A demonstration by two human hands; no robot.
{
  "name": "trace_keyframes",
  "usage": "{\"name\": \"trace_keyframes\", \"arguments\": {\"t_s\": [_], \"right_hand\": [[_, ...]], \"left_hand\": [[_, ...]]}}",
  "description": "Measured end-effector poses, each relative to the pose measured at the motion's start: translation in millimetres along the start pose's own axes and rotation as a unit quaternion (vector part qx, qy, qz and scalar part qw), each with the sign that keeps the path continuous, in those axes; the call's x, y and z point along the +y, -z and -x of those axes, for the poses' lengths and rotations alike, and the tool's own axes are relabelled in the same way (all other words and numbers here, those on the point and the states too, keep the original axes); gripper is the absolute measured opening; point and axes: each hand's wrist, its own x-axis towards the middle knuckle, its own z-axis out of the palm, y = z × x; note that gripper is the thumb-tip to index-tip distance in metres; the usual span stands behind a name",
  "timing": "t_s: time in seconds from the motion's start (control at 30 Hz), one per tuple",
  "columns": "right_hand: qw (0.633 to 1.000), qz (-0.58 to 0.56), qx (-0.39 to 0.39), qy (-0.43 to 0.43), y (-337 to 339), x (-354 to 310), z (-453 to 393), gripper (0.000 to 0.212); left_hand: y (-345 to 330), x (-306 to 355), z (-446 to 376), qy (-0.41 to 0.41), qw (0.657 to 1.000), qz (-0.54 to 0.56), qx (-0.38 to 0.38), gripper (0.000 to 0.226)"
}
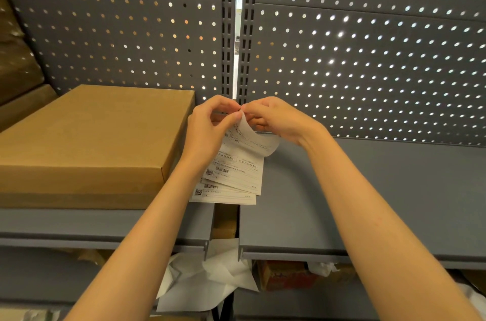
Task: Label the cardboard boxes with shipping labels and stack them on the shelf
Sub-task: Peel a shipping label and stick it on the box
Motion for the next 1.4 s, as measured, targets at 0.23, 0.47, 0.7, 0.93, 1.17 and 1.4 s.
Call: {"name": "trace_keyframes", "arguments": {"t_s": [0.23,0.47,0.7,0.93,1.17,1.4], "right_hand": [[1.0,-0.012,-0.011,-0.01,0,4,-1,0.026],[0.998,-0.052,-0.023,-0.026,-1,7,-1,0.024],[0.996,-0.075,-0.03,-0.027,0,10,-5,0.022],[0.995,-0.089,-0.033,-0.024,1,12,-6,0.023],[0.995,-0.086,-0.023,-0.037,1,13,-6,0.024],[0.997,0.011,0.025,-0.075,4,15,0,0.037]], "left_hand": [[0,0,0,-0.001,1.0,0.006,-0.005,0.01],[0,0,0,0.002,1.0,0.021,-0.001,0.009],[0,1,0,0.004,1.0,0.02,-0.012,0.01],[1,3,-1,-0.004,1.0,0.014,-0.019,0.007],[-1,5,-1,0.006,1.0,0.004,-0.019,0.006],[3,9,-1,-0.002,1.0,0.024,-0.009,0.014]]}}
